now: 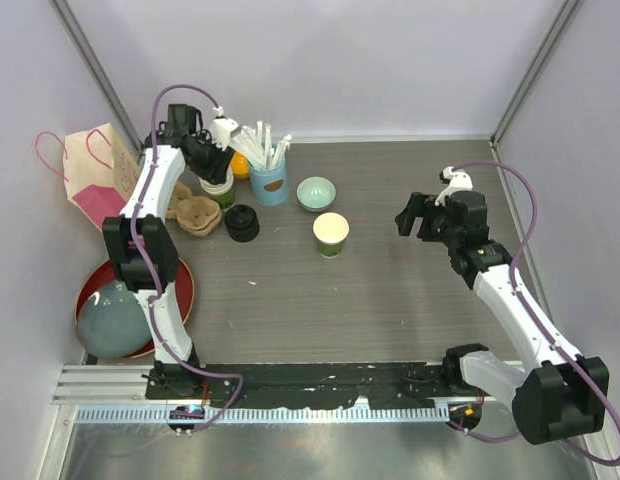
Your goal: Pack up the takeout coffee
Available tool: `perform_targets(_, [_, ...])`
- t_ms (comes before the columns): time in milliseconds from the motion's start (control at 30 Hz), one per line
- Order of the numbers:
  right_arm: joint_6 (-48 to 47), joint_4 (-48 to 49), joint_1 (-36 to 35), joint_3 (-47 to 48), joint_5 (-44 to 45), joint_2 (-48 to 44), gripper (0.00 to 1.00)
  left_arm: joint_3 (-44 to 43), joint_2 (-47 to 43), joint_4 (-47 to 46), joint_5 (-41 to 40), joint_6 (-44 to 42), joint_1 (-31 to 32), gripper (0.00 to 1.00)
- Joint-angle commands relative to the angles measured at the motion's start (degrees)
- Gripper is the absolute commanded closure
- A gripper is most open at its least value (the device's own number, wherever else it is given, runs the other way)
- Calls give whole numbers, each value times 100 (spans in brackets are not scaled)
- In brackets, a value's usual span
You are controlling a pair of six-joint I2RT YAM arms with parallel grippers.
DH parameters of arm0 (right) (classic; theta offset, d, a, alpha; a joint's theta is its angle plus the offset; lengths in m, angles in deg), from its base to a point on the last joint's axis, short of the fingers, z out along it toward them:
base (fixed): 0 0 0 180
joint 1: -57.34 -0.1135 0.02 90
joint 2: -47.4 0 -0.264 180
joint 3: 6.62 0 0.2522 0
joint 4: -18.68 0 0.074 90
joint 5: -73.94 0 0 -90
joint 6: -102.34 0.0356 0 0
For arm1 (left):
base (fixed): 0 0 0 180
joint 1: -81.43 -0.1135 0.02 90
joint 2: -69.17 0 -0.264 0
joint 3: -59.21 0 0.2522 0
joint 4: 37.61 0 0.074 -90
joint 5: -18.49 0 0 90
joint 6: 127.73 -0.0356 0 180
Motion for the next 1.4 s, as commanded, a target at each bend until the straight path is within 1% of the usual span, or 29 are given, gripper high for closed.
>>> perform_targets(0, [-58, 116, -30, 209, -192, 35, 11, -109, -125, -263, 26, -265, 11, 55])
perform_targets(200, [-66, 54, -30, 218, -87, 79, 11, -171, 7, 1, 9, -353, 11, 55])
perform_targets(300, [-75, 10, -22, 227, -8, 88, 11, -171, 33, 106, 97, -380, 11, 57])
perform_targets(400, [-75, -7, -30, 236, -8, 96, 11, -154, 77, 159, 114, -362, 11, 62])
perform_targets(533, [-75, -16, -22, 236, -17, 96, 11, -92, 104, 247, 141, -467, 2, 71])
perform_targets(700, [-84, -43, -30, 227, 27, 88, 11, 57, 42, 203, 53, -556, 11, 74])
perform_targets(767, [-66, -34, -30, 236, 27, 88, 11, 92, -2, 168, 26, -582, 11, 78])
perform_targets(800, [-75, -34, -30, 236, 19, 88, 11, 92, -28, 159, 44, -582, 11, 84])
perform_targets(867, [-58, -34, -30, 236, 19, 96, 11, 119, -98, 168, 114, -591, 11, 90])
perform_targets(900, [-66, -43, -30, 227, 19, 79, 11, 127, -133, 159, 132, -591, 11, 100])
perform_targets(1133, [-49, -69, -22, 183, 1, 44, 11, 356, -459, -8, 141, -591, 11, 100])
perform_targets(1367, [-31, -60, -22, 192, -61, 44, 11, -179, -424, 431, 97, -486, 11, 100])
